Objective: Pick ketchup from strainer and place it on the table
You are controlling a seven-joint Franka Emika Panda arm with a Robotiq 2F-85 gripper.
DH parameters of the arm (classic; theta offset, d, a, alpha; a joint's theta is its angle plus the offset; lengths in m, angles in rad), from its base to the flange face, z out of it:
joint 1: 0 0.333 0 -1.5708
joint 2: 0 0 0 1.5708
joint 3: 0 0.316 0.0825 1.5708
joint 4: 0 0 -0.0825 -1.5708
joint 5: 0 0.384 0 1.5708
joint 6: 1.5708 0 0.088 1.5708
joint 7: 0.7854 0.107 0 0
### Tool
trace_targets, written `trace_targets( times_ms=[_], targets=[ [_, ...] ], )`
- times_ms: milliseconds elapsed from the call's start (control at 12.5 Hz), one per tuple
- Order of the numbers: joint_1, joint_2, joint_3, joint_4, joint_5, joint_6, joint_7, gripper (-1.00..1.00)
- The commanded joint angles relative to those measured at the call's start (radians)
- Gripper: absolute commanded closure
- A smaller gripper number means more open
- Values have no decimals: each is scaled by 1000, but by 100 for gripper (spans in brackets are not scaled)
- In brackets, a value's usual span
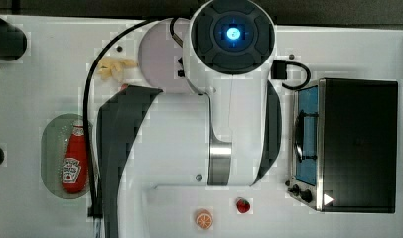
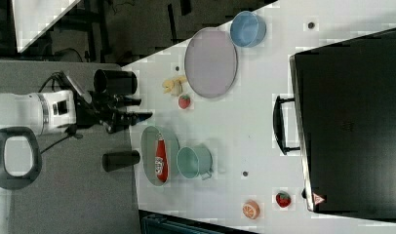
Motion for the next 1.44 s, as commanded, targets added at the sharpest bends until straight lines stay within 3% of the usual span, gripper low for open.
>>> trace_targets(
  times_ms=[80,240,640,1440],
  targets=[
    [-106,-260,43,-69,22,-232,72,-60],
    [-101,-255,59,-69,22,-209,72,-100],
    [-65,-205,206,-69,22,-111,72,-100],
    [-29,-38,632,-97,21,-46,80,-100]
  ],
)
